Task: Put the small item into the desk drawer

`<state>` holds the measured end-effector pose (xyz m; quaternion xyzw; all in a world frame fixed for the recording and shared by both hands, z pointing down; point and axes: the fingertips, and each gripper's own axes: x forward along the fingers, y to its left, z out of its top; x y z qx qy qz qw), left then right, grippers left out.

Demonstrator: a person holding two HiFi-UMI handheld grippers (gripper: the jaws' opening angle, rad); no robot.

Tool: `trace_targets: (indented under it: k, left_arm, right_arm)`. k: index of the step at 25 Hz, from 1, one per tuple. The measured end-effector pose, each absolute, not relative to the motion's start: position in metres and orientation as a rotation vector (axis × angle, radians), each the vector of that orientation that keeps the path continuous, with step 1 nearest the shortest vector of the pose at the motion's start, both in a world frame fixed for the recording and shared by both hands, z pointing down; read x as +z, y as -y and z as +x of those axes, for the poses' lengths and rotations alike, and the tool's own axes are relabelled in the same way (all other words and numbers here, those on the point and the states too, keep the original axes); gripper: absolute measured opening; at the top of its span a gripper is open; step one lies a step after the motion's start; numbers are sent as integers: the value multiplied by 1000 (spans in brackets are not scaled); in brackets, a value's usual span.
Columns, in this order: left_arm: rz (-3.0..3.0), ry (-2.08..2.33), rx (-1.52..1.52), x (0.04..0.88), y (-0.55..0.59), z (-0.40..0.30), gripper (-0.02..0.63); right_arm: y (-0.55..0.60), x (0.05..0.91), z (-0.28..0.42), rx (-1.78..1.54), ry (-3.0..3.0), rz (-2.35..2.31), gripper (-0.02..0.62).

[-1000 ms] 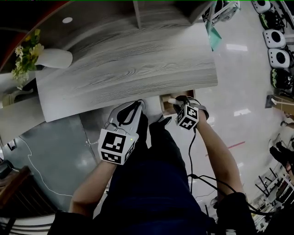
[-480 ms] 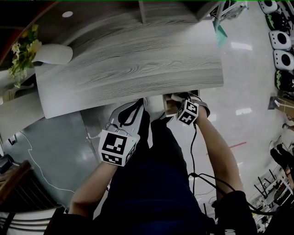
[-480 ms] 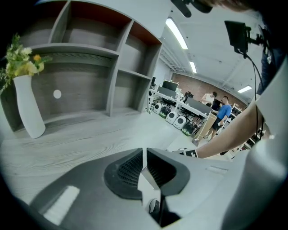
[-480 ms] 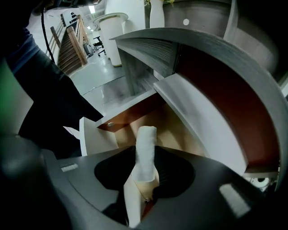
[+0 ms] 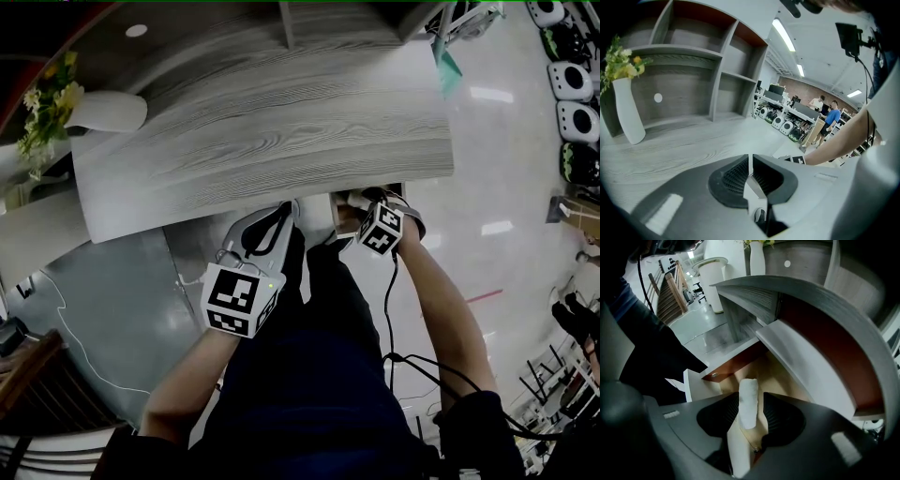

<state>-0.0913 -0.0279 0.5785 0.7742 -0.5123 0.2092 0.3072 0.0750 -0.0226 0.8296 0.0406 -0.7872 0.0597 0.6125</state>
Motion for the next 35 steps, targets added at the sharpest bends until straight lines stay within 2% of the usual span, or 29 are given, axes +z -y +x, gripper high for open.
trace_targets:
  k: [13,21,29,35]
  left_arm:
    - [2135,1341,518,549,44,-72,29]
    - [2238,1377,470,512,69,-62,29]
    - [2352,1483,406,449,103,-69,29]
    - [2474,1468,338,403,110,-48,29]
  right_arm:
    - [38,749,67,177,2007,301,167]
    - [83,638,64,313,2238,696,163]
    - [111,504,80,207,2402,1038,141]
    - [123,416,98,166,2512,1277,120]
